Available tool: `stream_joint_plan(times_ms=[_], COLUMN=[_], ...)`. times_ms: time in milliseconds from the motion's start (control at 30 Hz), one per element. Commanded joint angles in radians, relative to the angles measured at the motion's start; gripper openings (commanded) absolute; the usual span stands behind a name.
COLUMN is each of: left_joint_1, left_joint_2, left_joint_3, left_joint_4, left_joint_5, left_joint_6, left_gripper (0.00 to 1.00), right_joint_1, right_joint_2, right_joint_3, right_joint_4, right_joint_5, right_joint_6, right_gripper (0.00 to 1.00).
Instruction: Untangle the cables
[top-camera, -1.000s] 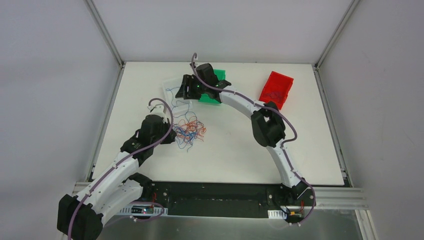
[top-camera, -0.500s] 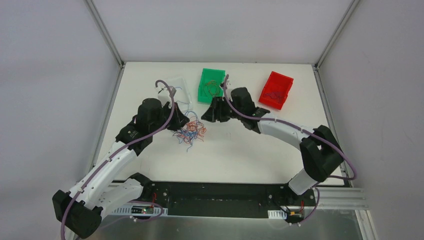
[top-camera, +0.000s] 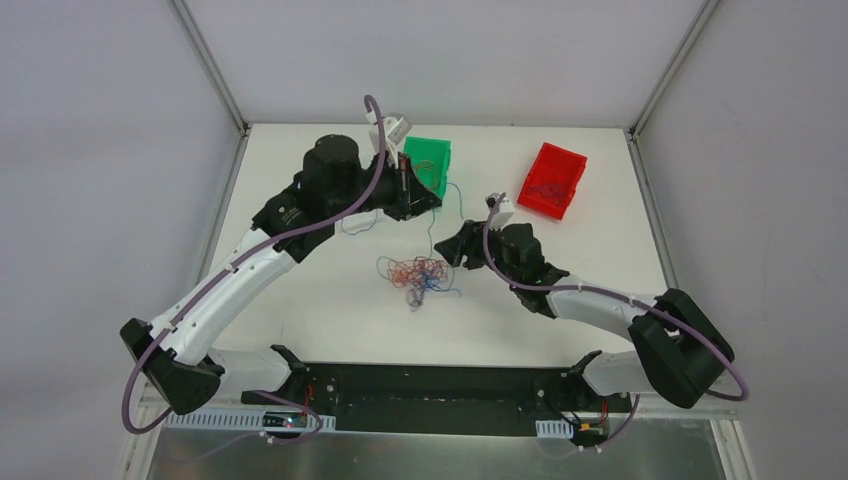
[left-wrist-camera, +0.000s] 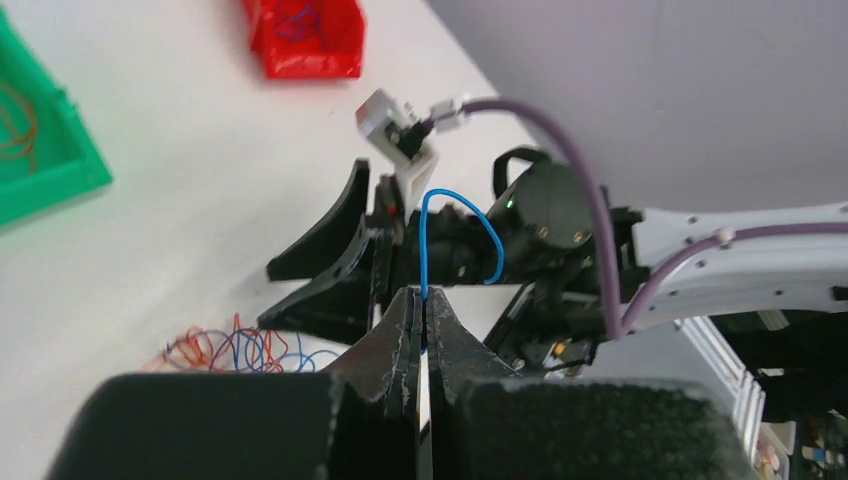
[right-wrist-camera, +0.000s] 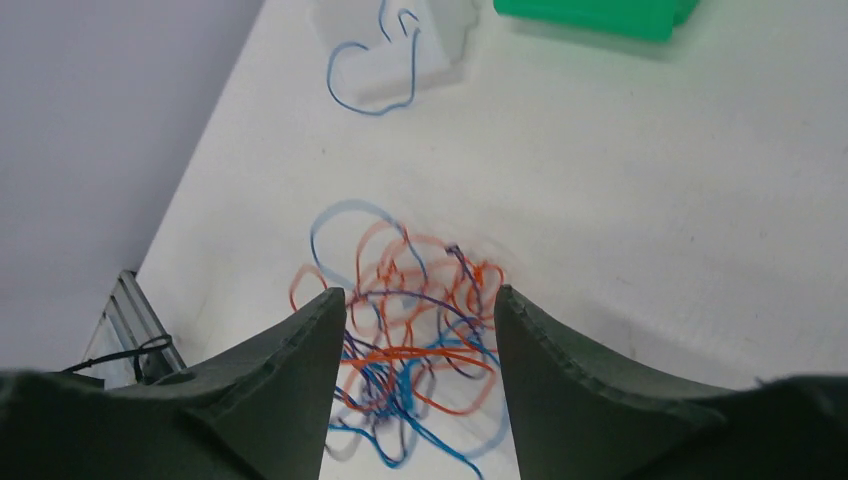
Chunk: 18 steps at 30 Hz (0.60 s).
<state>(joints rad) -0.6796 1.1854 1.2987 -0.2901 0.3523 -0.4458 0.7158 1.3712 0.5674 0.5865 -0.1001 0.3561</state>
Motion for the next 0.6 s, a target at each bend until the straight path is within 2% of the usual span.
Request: stream_joint_plan(times_ms=[0, 167, 567], left_joint_1=[-0.022, -0.021, -0.021], left_joint_2=[0.076, 0.105, 0.126], left_joint_3=[0.174, 0.203, 0.223], left_joint_4=[0.040, 0.045, 0.092], left_joint_5=[0.072, -0.005, -0.069], left_joint_6=[-0.039, -0.040, -0.050], left_gripper=[0.00, 0.00, 0.00], right_joint_1=[-0.001, 0.002, 0.002], right_joint_2=[-0.112, -0.143, 0.008], right_joint_3=[-0.054, -0.111, -0.016], right_joint_4=[0.218, 0.351, 0.272], right_joint_5=[0.004, -0.098, -0.105], right_joint_6=[-0.035, -0.080, 0.054], right_gripper=[0.60, 0.60, 0.58])
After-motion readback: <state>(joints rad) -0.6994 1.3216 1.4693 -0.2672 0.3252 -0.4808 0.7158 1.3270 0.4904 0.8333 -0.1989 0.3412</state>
